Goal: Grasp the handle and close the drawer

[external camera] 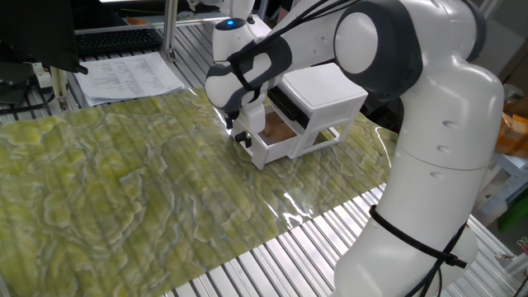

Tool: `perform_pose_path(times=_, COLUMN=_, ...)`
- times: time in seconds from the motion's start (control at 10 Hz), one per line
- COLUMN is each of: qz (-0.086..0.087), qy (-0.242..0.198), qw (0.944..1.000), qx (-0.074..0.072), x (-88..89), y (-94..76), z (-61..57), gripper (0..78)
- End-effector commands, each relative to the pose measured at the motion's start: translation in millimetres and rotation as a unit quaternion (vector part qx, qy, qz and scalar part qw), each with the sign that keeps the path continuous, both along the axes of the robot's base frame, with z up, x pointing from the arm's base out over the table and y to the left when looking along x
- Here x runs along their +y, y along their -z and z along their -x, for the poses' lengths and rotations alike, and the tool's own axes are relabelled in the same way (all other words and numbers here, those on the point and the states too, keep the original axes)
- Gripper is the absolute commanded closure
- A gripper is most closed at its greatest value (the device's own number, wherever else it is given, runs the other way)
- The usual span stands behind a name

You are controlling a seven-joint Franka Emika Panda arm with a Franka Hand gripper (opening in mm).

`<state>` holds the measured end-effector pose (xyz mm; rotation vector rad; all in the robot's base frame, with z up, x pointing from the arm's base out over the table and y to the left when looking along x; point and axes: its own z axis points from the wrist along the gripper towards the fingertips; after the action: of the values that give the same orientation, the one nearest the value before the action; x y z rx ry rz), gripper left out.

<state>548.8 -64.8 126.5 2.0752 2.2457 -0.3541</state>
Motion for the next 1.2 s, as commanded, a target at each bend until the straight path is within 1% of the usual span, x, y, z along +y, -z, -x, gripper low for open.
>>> perform_pose_path(times=0.1, qz=0.024, qy=0.004, qw=0.9997, qx=-0.003, x=0.9, y=1.6, z=2.4, gripper=0.2)
perform_pose_path(times=0.4, qz=0.022, qy=0.007, qw=0.9997, qx=-0.002, x=1.7, y=5.1, z=1.7, gripper=0.2)
perform_pose_path(times=0.9, qz=0.023, qy=0.009, qw=0.9997, qx=0.005, x=2.7, y=10.9, z=0.5, gripper=0.2)
perform_pose_path(times=1.2, qz=0.038, qy=0.001, qw=0.9992, qx=0.006, x=2.7, y=10.7, z=0.5, gripper=0.2)
